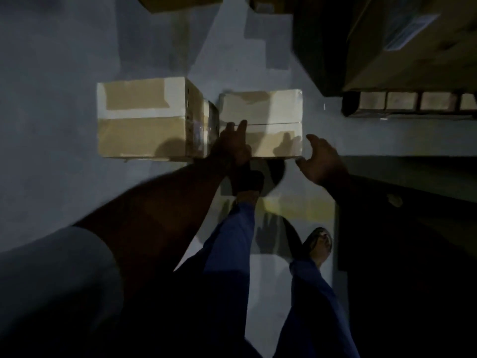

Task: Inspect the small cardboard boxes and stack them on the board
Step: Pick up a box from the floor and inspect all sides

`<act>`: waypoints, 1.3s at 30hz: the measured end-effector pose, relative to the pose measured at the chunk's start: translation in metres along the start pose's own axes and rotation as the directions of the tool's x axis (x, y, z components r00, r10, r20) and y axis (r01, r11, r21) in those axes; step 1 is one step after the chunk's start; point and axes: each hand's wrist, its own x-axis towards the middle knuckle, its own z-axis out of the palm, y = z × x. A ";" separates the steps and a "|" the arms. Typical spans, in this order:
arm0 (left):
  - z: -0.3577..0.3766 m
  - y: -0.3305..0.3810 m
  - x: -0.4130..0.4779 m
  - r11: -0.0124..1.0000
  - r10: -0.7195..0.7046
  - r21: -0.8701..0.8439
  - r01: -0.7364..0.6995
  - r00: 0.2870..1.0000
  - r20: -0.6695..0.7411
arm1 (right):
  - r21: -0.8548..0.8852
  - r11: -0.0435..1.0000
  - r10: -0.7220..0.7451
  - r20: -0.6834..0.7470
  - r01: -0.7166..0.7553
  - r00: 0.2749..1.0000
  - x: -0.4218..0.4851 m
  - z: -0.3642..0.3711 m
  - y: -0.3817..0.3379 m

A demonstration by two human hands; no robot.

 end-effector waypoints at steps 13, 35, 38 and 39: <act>0.042 -0.093 0.140 0.956 -0.202 -0.207 0.207 0.978 0.046 | 0.163 0.953 0.270 -0.079 -0.255 0.960 0.163 0.059 -0.001; 0.037 -0.048 0.152 0.805 -0.384 -0.485 0.341 0.923 0.011 | 0.426 0.867 0.338 -0.126 -0.256 0.933 0.194 0.054 -0.001; 0.014 -0.038 0.134 0.864 -0.355 -0.397 0.310 0.934 -0.044 | 0.422 0.869 0.344 -0.142 -0.258 0.928 0.168 0.043 -0.006; 0.007 -0.034 0.126 0.878 -0.344 -0.373 0.299 0.937 -0.058 | 0.416 0.873 0.339 -0.145 -0.254 0.929 0.157 0.039 -0.008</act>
